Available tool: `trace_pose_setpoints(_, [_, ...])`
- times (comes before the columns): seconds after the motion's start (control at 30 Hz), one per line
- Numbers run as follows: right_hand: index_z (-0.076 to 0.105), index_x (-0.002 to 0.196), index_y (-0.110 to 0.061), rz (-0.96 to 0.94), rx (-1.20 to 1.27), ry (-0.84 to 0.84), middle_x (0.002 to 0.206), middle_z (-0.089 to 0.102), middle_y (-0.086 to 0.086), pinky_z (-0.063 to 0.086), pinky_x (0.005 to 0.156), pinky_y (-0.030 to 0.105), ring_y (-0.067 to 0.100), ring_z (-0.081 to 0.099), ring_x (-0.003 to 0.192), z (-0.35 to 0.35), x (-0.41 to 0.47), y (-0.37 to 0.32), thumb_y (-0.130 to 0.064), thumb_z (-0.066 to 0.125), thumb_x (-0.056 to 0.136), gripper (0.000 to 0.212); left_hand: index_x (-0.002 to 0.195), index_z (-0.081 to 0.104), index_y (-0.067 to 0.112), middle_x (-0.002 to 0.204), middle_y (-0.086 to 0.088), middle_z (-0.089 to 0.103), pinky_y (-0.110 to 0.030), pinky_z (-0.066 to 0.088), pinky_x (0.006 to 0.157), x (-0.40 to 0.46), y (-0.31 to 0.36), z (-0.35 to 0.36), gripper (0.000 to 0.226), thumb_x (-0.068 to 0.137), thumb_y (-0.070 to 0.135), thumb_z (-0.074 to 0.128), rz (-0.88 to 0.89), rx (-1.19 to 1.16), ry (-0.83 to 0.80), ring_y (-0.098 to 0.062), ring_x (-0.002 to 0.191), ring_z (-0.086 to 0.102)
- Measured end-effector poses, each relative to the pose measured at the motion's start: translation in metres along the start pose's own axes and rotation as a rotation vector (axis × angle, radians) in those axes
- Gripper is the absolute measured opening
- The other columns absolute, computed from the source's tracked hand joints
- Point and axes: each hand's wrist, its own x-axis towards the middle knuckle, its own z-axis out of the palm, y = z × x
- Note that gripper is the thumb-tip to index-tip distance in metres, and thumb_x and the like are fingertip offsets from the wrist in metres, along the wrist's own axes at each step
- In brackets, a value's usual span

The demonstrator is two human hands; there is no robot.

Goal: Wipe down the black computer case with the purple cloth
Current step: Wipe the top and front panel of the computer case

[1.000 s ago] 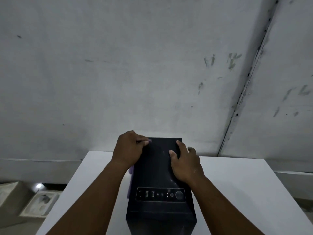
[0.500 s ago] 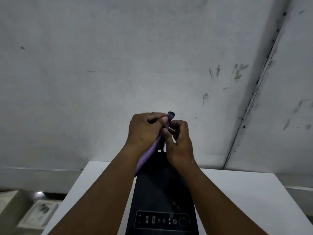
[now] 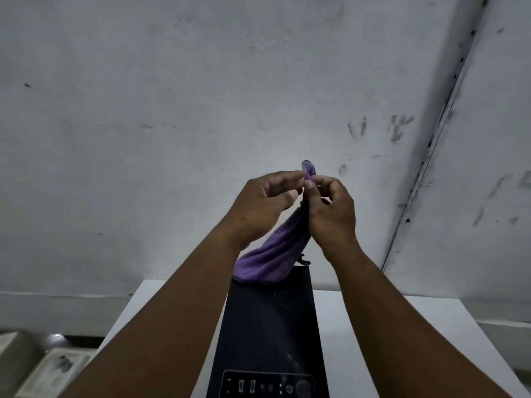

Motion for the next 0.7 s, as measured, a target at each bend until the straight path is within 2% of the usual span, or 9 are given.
trace_pose_setpoints(0.07, [0.067, 0.104, -0.027, -0.114, -0.126, 0.033, 0.095, 0.07, -0.012, 0.054, 0.079, 0.024, 0.01, 0.068, 0.088, -0.01, 0.012, -0.005, -0.032, 0.063, 0.102, 0.008, 0.137, 0.065, 0.021, 0.124, 0.004, 0.074, -0.019, 0.053, 0.101, -0.004, -0.005, -0.003, 0.039, 0.103, 0.004, 0.058, -0.019, 0.003, 0.021, -0.001, 0.116, 0.068])
trace_pose_setpoints(0.17, [0.07, 0.103, -0.022, -0.293, -0.338, 0.028, 0.098, 0.066, -0.009, 0.043, 0.078, 0.011, 0.01, 0.062, 0.09, -0.029, 0.028, -0.009, -0.027, 0.065, 0.1, 0.008, 0.135, 0.066, 0.026, 0.121, 0.008, 0.074, -0.017, 0.051, 0.101, -0.014, -0.032, -0.011, 0.037, 0.103, 0.009, 0.06, -0.086, 0.225, 0.074, -0.002, 0.115, 0.067])
trace_pose_setpoints(0.27, [0.073, 0.096, -0.015, -0.39, -0.496, -0.065, 0.096, 0.065, -0.004, 0.035, 0.078, 0.011, 0.01, 0.057, 0.092, -0.041, 0.03, -0.001, -0.016, 0.071, 0.095, 0.003, 0.14, 0.062, 0.031, 0.136, 0.01, 0.066, -0.019, 0.04, 0.107, -0.034, -0.068, -0.02, 0.04, 0.103, 0.016, 0.059, -0.22, 0.458, 0.039, -0.005, 0.128, 0.058])
trace_pose_setpoints(0.4, [0.077, 0.109, -0.013, -0.236, -0.635, -0.301, 0.102, 0.069, 0.0, 0.03, 0.077, -0.003, -0.002, 0.054, 0.092, -0.036, 0.001, 0.034, -0.008, 0.066, 0.097, 0.017, 0.155, 0.044, 0.026, 0.161, 0.003, 0.04, -0.021, 0.024, 0.116, -0.063, -0.106, -0.018, 0.05, 0.106, 0.027, 0.055, -0.371, 0.607, -0.061, -0.014, 0.148, 0.037])
trace_pose_setpoints(0.47, [0.077, 0.103, -0.013, -0.108, -0.613, -0.416, 0.092, 0.064, -0.007, 0.029, 0.073, -0.007, -0.012, 0.055, 0.084, -0.031, -0.02, 0.051, -0.008, 0.062, 0.101, 0.016, 0.16, 0.035, 0.023, 0.168, 0.001, 0.027, -0.025, 0.018, 0.122, -0.074, -0.121, -0.01, 0.054, 0.108, 0.033, 0.049, -0.412, 0.649, -0.099, -0.015, 0.155, 0.026])
trace_pose_setpoints(0.53, [0.074, 0.081, -0.023, -0.076, -0.661, -0.539, 0.08, 0.058, -0.01, 0.035, 0.067, 0.002, -0.01, 0.06, 0.077, -0.028, -0.043, 0.07, -0.019, 0.063, 0.102, 0.024, 0.162, 0.027, 0.024, 0.173, 0.005, 0.011, -0.026, 0.014, 0.123, -0.083, -0.132, -0.002, 0.056, 0.11, 0.037, 0.041, -0.413, 0.648, -0.073, -0.013, 0.158, 0.015])
trace_pose_setpoints(0.57, [0.076, 0.081, -0.024, -0.077, -0.709, -0.569, 0.081, 0.056, -0.006, 0.037, 0.066, 0.008, -0.001, 0.059, 0.078, -0.028, -0.054, 0.078, -0.028, 0.063, 0.103, 0.026, 0.163, 0.026, 0.025, 0.173, 0.008, 0.006, -0.026, 0.015, 0.123, -0.087, -0.135, 0.001, 0.056, 0.111, 0.038, 0.039, -0.406, 0.635, -0.043, -0.012, 0.158, 0.014])
trace_pose_setpoints(0.63, [0.081, 0.099, -0.03, -0.084, -0.748, -0.549, 0.088, 0.052, -0.004, 0.035, 0.067, 0.015, 0.006, 0.052, 0.079, -0.031, -0.073, 0.087, -0.041, 0.06, 0.103, 0.024, 0.164, 0.022, 0.026, 0.173, 0.011, -0.001, -0.024, 0.016, 0.12, -0.095, -0.139, 0.003, 0.057, 0.111, 0.038, 0.038, -0.404, 0.606, -0.004, -0.01, 0.158, 0.013])
trace_pose_setpoints(0.7, [0.081, 0.104, -0.036, -0.083, -0.73, -0.524, 0.089, 0.051, -0.005, 0.036, 0.07, 0.021, 0.006, 0.051, 0.078, -0.034, -0.085, 0.088, -0.05, 0.059, 0.101, 0.026, 0.165, 0.017, 0.027, 0.173, 0.009, -0.002, -0.021, 0.012, 0.116, -0.101, -0.143, 0.003, 0.059, 0.111, 0.039, 0.037, -0.424, 0.584, 0.012, -0.009, 0.158, 0.009])
